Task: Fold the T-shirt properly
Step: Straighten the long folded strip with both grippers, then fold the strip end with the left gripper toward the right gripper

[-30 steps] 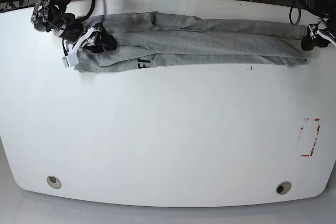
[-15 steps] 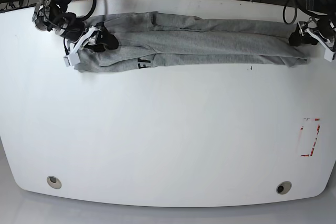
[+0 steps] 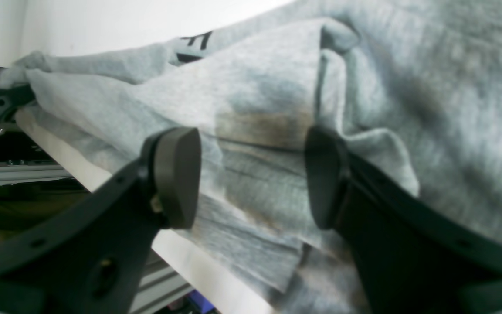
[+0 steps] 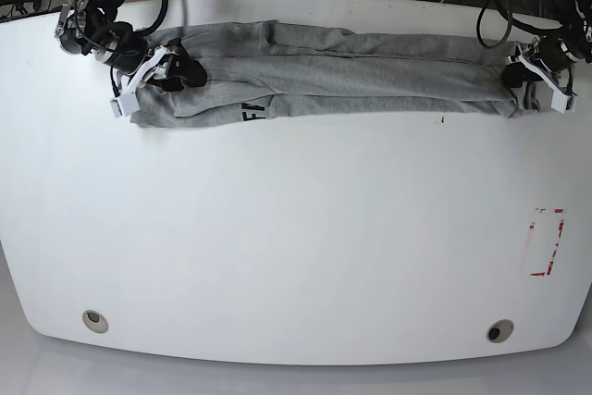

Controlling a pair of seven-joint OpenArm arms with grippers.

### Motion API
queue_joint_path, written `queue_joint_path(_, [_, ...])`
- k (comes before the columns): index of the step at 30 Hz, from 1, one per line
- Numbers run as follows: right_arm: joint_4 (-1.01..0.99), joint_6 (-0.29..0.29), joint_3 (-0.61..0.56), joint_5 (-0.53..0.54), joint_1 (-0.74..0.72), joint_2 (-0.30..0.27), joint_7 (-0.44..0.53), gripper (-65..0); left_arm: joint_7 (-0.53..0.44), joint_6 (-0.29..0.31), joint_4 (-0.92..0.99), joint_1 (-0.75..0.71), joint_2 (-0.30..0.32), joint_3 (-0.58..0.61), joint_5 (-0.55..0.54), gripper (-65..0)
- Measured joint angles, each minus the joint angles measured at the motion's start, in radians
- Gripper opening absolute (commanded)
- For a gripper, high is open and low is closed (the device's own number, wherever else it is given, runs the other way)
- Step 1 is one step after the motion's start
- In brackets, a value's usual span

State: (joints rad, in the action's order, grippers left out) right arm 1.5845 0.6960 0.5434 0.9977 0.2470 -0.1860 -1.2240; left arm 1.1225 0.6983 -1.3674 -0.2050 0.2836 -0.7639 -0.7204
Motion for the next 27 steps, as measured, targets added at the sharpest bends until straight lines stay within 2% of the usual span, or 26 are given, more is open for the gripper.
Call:
queue_joint_path(5, [0.0, 0.001, 0.0, -0.101, -0.008, 0.008, 0.012, -29.3, 0.056, -0.002, -0.113, -0.015, -0.021, -0.033, 0.042, -61.9])
queue_joint_path(10, [0.006, 0.01, 0.001, -0.175, -0.014, 0.026, 0.029, -29.3, 0.077, -0.003, -0.371, -0.039, -0.076, -0.064, 0.032, -61.8])
queue_joint_path(16, [0.012, 0.011, 0.001, -0.205, -0.016, 0.028, 0.042, -29.3, 0.175, -0.002, -0.589, -0.033, -0.113, 0.086, 0.037, -61.5])
queue_joint_path(21, [0.012, 0.011, 0.001, -0.205, -0.016, 0.027, 0.043, -29.3, 0.201, -0.001, -0.602, -0.034, -0.175, 0.264, 0.04, -61.4])
queue_joint_path(24, [0.012, 0.011, 0.0, -0.205, -0.016, 0.027, 0.043, -29.3, 0.196, -0.002, -0.603, -0.029, -0.18, 0.37, 0.043, -61.4])
queue_joint_path(27, [0.013, 0.011, 0.0, -0.207, -0.019, 0.027, 0.043, -29.3, 0.194, -0.002, -0.603, -0.026, -0.215, 0.429, 0.046, -61.4])
